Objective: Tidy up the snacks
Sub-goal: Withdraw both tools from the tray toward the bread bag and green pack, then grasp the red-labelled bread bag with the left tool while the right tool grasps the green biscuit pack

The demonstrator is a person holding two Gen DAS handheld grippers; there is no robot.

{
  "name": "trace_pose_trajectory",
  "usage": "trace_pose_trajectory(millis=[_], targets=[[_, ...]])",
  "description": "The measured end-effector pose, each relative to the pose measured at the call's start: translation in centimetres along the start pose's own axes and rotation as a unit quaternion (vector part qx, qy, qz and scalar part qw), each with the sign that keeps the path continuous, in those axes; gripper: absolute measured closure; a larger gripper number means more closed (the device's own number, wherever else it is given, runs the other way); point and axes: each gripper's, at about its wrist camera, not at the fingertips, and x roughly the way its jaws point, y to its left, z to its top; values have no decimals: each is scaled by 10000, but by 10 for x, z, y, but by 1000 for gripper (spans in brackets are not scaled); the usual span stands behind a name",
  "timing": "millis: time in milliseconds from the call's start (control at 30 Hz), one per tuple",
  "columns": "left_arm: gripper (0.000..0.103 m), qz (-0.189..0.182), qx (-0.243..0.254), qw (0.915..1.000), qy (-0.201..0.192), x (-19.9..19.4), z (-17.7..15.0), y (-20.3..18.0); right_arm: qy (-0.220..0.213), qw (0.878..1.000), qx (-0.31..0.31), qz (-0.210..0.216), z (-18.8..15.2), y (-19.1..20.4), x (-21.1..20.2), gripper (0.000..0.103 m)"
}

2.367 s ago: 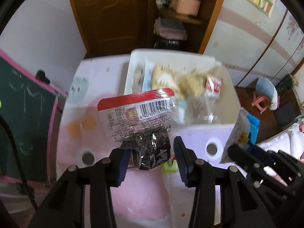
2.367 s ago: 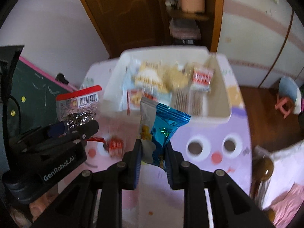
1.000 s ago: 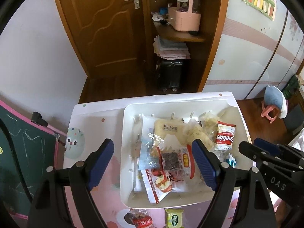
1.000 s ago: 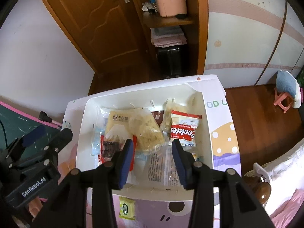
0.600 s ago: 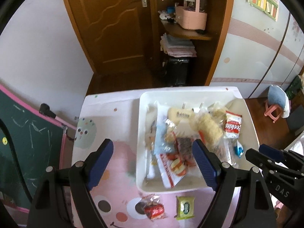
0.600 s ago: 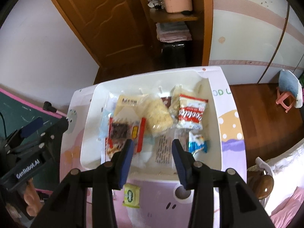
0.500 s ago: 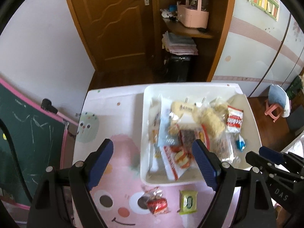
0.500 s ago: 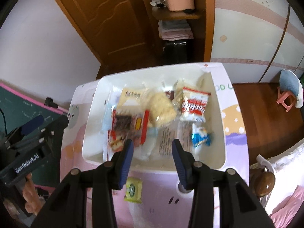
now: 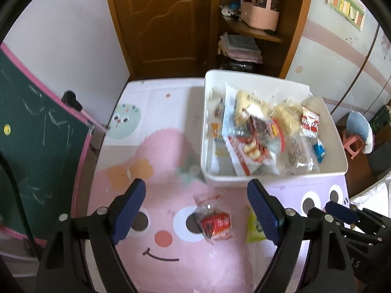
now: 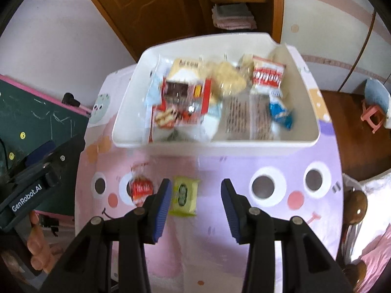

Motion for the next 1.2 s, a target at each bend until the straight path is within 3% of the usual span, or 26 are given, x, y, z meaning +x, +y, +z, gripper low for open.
trace_pose_trajectory(millis=[333, 533, 867, 1033, 1200], targets=[[19, -149, -106, 9984, 543, 45, -44, 5, 165, 9994, 89, 302, -40, 12, 48, 61], [19, -289, -317, 9944, 970, 81, -61, 9, 206, 9996, -37, 210, -52, 22, 80, 61], [19, -378, -542, 9889, 1332, 114, -63, 10, 218, 9995, -250, -5, -55, 29, 113, 60], [19, -394, -566, 9867, 1471, 127, -64, 6, -57, 9988, -473, -106, -55, 36, 116, 59], [19, -404, -598, 9850, 1570, 135, -65, 0, -75, 9976, -682, -81, -55, 33, 116, 64]])
